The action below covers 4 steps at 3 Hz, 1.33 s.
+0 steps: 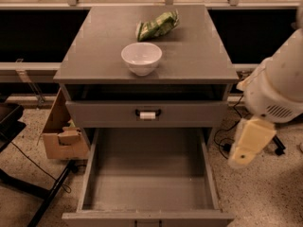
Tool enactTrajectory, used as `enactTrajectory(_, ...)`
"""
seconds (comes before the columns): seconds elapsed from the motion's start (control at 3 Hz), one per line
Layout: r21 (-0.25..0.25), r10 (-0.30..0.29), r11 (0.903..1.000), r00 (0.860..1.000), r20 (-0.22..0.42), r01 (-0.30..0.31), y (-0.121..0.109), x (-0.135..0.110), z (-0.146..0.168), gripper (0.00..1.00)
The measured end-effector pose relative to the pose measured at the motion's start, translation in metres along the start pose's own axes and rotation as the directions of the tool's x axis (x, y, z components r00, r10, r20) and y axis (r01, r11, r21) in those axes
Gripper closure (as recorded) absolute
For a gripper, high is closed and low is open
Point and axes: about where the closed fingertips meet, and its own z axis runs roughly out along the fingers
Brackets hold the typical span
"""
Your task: Close middle drawer
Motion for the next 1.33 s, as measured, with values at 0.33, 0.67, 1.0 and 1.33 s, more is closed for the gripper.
enactTrajectory(0.33,0.005,0.007,1.0000,0.999,-0.038,-0.007,0.028,-0.003,0.057,0.00)
enactTrajectory(0.67,-0.019,0.010,0.9997,0.997,-0.076,-0.012,0.063,-0.005,0.129,0.00)
enactTrajectory(1.0,-0.104,0.031,0.9937,0.994,-0.109,-0.043,0.131,0.009,0.233,0.03)
enactTrajectory(1.33,-0.158,0.054,0.9847,0.991,-0.124,-0.073,0.170,0.021,0.285,0.24)
